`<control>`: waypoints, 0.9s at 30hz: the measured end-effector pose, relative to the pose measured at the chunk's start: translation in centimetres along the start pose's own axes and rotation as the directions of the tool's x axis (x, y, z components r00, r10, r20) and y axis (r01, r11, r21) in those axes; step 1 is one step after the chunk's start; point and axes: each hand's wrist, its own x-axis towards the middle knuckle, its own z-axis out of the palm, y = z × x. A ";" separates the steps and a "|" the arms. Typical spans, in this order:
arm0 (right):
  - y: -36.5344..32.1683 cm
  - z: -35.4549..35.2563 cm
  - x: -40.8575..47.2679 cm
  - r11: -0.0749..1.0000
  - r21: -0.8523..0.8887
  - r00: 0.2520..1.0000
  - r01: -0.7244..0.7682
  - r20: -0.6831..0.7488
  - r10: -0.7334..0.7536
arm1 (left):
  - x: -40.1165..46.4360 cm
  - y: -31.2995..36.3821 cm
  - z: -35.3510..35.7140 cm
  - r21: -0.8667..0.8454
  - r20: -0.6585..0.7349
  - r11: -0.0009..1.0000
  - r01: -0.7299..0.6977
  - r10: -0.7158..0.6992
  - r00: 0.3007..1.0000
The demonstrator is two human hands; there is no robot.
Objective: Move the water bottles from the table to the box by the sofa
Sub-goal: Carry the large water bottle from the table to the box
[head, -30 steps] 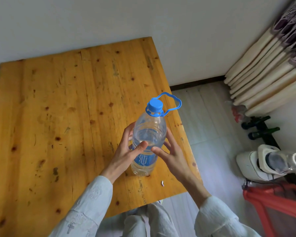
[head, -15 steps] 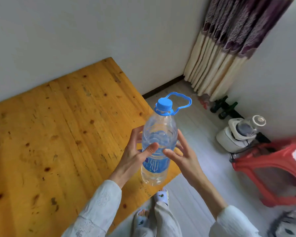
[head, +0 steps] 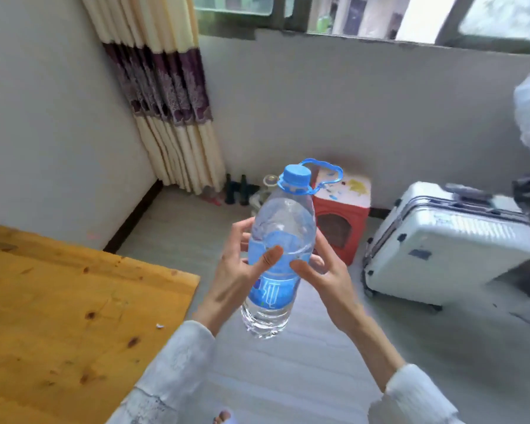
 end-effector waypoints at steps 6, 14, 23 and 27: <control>-3.4 -17.4 -10.3 0.999 0.014 0.942 0.036 -0.334 -0.030 | -1.5 4.3 19.5 -0.055 0.344 0.997 -0.058 0.073 0.936; -6.3 -37.8 -24.7 0.994 -0.102 0.740 0.043 -0.665 -0.100 | -7.0 8.9 44.4 -0.140 0.670 0.987 -0.079 0.153 0.726; -8.4 -54.8 -35.7 0.984 -0.169 0.456 0.054 -0.873 -0.175 | -11.1 13.0 67.6 -0.194 0.873 0.977 -0.087 0.212 0.439; -8.7 -63.3 -39.1 0.980 -0.193 0.337 0.049 -0.921 -0.198 | -12.2 13.7 78.3 -0.225 0.917 0.972 -0.075 0.237 0.321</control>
